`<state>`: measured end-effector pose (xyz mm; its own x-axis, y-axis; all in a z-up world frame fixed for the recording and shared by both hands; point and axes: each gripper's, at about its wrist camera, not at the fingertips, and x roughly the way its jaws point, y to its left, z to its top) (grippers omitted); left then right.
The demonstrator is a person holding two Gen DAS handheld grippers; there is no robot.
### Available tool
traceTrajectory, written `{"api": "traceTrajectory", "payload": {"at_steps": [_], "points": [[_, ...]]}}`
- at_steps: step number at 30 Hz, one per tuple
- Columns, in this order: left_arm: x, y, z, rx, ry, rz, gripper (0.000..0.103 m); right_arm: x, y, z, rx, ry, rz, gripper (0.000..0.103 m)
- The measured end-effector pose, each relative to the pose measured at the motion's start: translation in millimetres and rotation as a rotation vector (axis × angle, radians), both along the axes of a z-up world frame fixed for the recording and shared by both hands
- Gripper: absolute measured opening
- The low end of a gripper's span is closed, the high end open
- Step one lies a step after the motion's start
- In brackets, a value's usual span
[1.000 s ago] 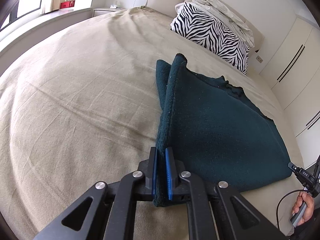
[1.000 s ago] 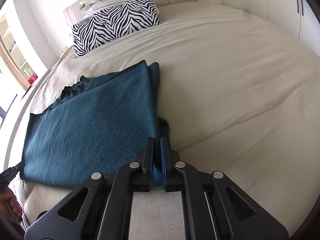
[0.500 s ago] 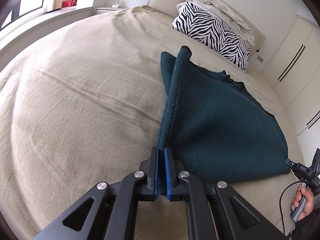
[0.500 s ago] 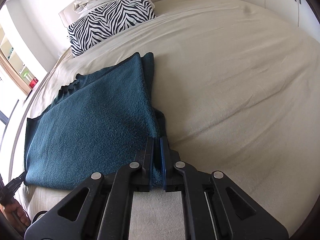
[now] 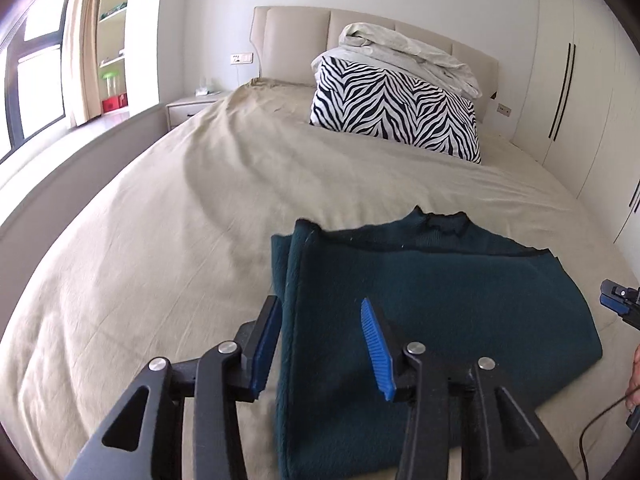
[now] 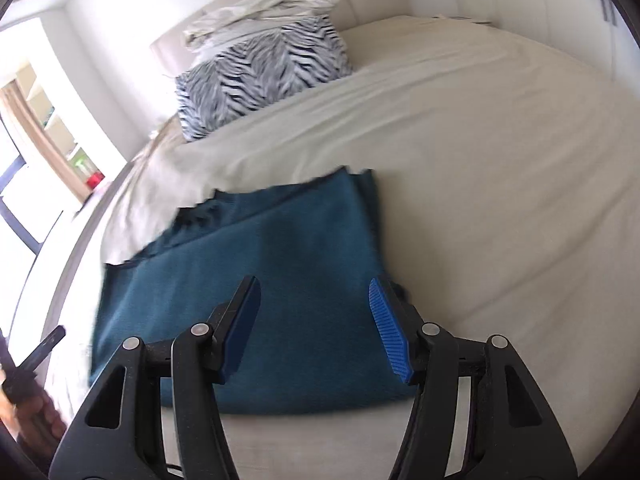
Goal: Fold small clothes
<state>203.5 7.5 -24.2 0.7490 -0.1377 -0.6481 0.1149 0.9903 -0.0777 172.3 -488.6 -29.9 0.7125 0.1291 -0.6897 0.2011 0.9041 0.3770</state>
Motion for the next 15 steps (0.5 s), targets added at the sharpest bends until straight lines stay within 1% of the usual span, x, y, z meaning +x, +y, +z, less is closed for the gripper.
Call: {"api": "traceTrajectory", "payload": {"at_steps": [2,5,6,9,10,11,12,13,14,15], "points": [[33.6,-20.1,-5.6,0.035,0.003,-0.014,0.044,31.9,21.6,-1.1,0.091,-0.015,0.093,0.056],[75.8,-40.6,-18.9,0.124,-0.001,0.006,0.044,84.2,48.2,-15.6,0.236,-0.009,0.167,0.056],[87.4,-43.2,-25.8,0.139,0.011,0.013,0.044,101.8,56.9,-23.1,0.28,0.003,0.195,0.056],[116.2,-38.6,-53.9,0.167,0.07,0.045,0.045,147.0,73.9,-52.5,0.404,0.039,0.215,0.056],[123.1,-34.2,-66.9,0.179,0.098,0.052,0.049,159.1,75.9,-65.3,0.429,0.065,0.206,0.056],[127.1,-26.8,-79.1,0.148,0.123,0.052,0.052,167.4,72.6,-77.4,0.439,0.086,0.168,0.052],[127.5,-18.2,-83.0,0.091,0.115,0.05,0.053,171.8,65.6,-86.3,0.469,0.075,0.142,0.045],[127.1,-14.0,-82.1,0.062,0.112,0.049,0.053,173.8,55.9,-92.5,0.504,0.054,0.126,0.036],[127.6,-13.3,-81.6,0.058,0.113,0.046,0.054,174.8,44.0,-96.9,0.53,0.045,0.098,0.03],[127.8,-15.0,-83.1,0.066,0.114,0.044,0.055,173.3,29.2,-101.9,0.56,0.036,0.064,0.029]]}}
